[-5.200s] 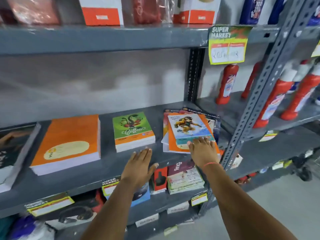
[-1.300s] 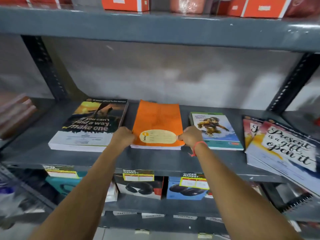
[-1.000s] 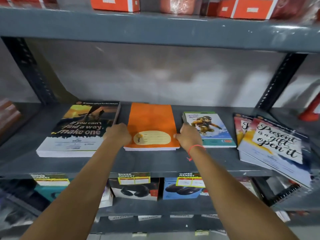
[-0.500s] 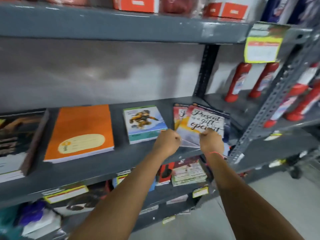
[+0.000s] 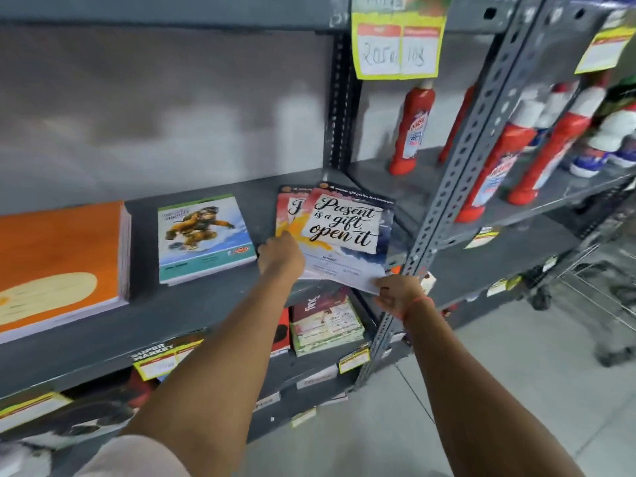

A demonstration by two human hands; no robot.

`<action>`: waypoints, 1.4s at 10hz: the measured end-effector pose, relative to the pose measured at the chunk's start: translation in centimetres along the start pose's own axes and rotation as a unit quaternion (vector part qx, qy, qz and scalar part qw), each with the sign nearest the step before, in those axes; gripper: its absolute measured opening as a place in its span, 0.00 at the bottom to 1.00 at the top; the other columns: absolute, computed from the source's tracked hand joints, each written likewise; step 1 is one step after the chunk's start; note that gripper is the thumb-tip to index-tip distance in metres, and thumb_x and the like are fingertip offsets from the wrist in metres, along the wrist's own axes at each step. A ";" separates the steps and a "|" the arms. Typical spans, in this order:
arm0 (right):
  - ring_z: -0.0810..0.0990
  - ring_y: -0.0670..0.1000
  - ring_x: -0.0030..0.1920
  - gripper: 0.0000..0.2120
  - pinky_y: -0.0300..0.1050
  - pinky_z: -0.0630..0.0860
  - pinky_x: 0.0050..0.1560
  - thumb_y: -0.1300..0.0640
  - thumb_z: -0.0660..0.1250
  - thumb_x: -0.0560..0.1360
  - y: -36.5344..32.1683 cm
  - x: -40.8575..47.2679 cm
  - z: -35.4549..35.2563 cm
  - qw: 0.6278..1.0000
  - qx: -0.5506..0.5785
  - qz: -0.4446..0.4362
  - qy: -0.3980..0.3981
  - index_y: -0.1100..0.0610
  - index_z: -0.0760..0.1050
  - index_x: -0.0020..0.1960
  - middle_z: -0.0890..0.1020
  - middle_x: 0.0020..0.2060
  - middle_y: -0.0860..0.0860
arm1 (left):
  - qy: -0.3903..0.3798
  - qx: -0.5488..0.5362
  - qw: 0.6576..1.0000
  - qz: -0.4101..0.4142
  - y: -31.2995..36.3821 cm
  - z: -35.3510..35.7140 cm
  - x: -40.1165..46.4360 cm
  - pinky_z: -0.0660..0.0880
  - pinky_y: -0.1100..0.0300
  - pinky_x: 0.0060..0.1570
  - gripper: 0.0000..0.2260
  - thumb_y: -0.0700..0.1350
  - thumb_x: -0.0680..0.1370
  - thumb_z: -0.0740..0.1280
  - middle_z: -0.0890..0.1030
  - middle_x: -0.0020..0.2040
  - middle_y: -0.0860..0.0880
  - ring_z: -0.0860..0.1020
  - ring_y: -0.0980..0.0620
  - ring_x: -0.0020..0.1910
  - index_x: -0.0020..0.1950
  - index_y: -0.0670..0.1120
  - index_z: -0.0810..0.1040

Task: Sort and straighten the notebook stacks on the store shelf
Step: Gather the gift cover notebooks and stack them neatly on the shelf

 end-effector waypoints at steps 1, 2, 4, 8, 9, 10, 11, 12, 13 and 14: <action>0.75 0.48 0.22 0.13 0.34 0.75 0.22 0.69 0.59 0.75 -0.3 0.1 -0.5 0.999 0.033 0.003 0.015 0.58 0.65 0.33 0.72 0.26 0.54 | 0.006 -0.023 0.999 -0.024 -0.5 -0.1 0.3 0.73 0.47 0.57 0.17 0.36 0.75 0.58 0.75 0.63 0.35 0.73 0.36 0.61 0.64 0.38 0.68; 0.75 0.54 0.33 0.14 0.41 0.79 0.33 0.69 0.59 0.74 -1.6 0.0 -1.3 0.996 -0.044 -0.027 0.069 0.57 0.64 0.33 0.73 0.38 0.57 | 0.016 -0.054 0.998 -0.035 -0.5 -0.4 0.1 0.75 0.47 0.54 0.14 0.34 0.75 0.58 0.77 0.60 0.36 0.75 0.37 0.59 0.60 0.36 0.72; 0.79 0.60 0.51 0.08 0.50 0.79 0.48 0.62 0.59 0.74 -4.5 -0.5 -2.6 0.967 -0.189 -0.105 0.134 0.60 0.74 0.51 0.76 0.48 0.60 | 0.015 -0.183 0.980 -0.071 -0.2 -1.7 -1.3 0.75 0.49 0.53 0.13 0.35 0.75 0.58 0.78 0.59 0.36 0.77 0.38 0.57 0.58 0.34 0.73; 0.72 0.49 0.35 0.15 0.42 0.77 0.42 0.65 0.59 0.74 -9.4 -6.7 6.2 0.968 -0.142 -0.207 0.020 0.52 0.64 0.32 0.70 0.34 0.51 | 0.135 -0.296 0.945 -0.041 -8.0 -13.7 -5.8 0.61 0.60 0.28 0.14 0.32 0.70 0.60 0.71 0.29 0.42 0.71 0.43 0.36 0.26 0.41 0.63; 0.72 0.47 0.35 0.15 0.34 0.75 0.34 0.66 0.59 0.74 -10.4 -10.0 12.1 0.961 -0.138 -0.239 -0.038 0.51 0.64 0.33 0.71 0.35 0.50 | 0.174 -0.310 0.934 -0.044 -14.1 -17.1 -7.1 0.67 0.59 0.33 0.12 0.33 0.69 0.62 0.72 0.31 0.43 0.70 0.48 0.33 0.27 0.43 0.67; 0.73 0.46 0.33 0.13 0.38 0.76 0.32 0.67 0.61 0.73 -9.7 -14.3 20.1 0.956 -0.109 -0.255 -0.097 0.52 0.67 0.34 0.72 0.35 0.51 | 0.227 -0.344 0.909 -0.063 -23.0 -20.4 -9.7 0.74 0.54 0.42 0.08 0.34 0.66 0.62 0.77 0.38 0.42 0.76 0.46 0.41 0.31 0.45 0.74; 0.72 0.46 0.32 0.10 0.35 0.74 0.25 0.66 0.62 0.73 -7.8 -19.2 29.0 0.946 -0.116 -0.267 -0.141 0.54 0.68 0.36 0.72 0.34 0.50 | 0.256 -0.357 0.894 -0.089 -32.8 -23.3 -12.6 0.74 0.52 0.44 0.07 0.35 0.67 0.63 0.79 0.36 0.39 0.76 0.45 0.42 0.33 0.42 0.79; 0.72 0.47 0.32 0.13 0.37 0.74 0.28 0.65 0.63 0.73 -5.5 -23.7 36.5 0.938 -0.113 -0.274 -0.181 0.52 0.68 0.34 0.72 0.32 0.49 | 0.266 -0.361 0.885 -0.123 -41.0 -25.4 -15.3 0.71 0.52 0.44 0.08 0.39 0.64 0.65 0.74 0.39 0.40 0.70 0.47 0.41 0.28 0.49 0.70; 0.73 0.49 0.32 0.14 0.39 0.76 0.30 0.66 0.63 0.72 -2.7 -26.6 42.7 0.933 -0.122 -0.268 -0.204 0.52 0.67 0.32 0.72 0.32 0.50 | 0.279 -0.393 0.863 -0.151 -48.0 -26.2 -17.1 0.71 0.52 0.47 0.08 0.33 0.69 0.65 0.76 0.43 0.42 0.72 0.48 0.44 0.34 0.45 0.78; 0.75 0.55 0.38 0.15 0.55 0.77 0.49 0.69 0.64 0.70 -0.3 -28.1 46.8 0.944 -0.090 -0.254 -0.189 0.55 0.67 0.30 0.72 0.30 0.52 | 0.293 -0.396 0.849 -0.190 -53.3 -26.0 -18.2 0.71 0.55 0.50 0.11 0.33 0.71 0.67 0.80 0.52 0.39 0.76 0.44 0.49 0.53 0.36 0.79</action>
Point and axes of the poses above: each hand's wrist, its own x-axis towards the middle knuckle, its own z-axis out of the palm, y = z × x, the point moved 7 cm from there along x, towards the middle knuckle
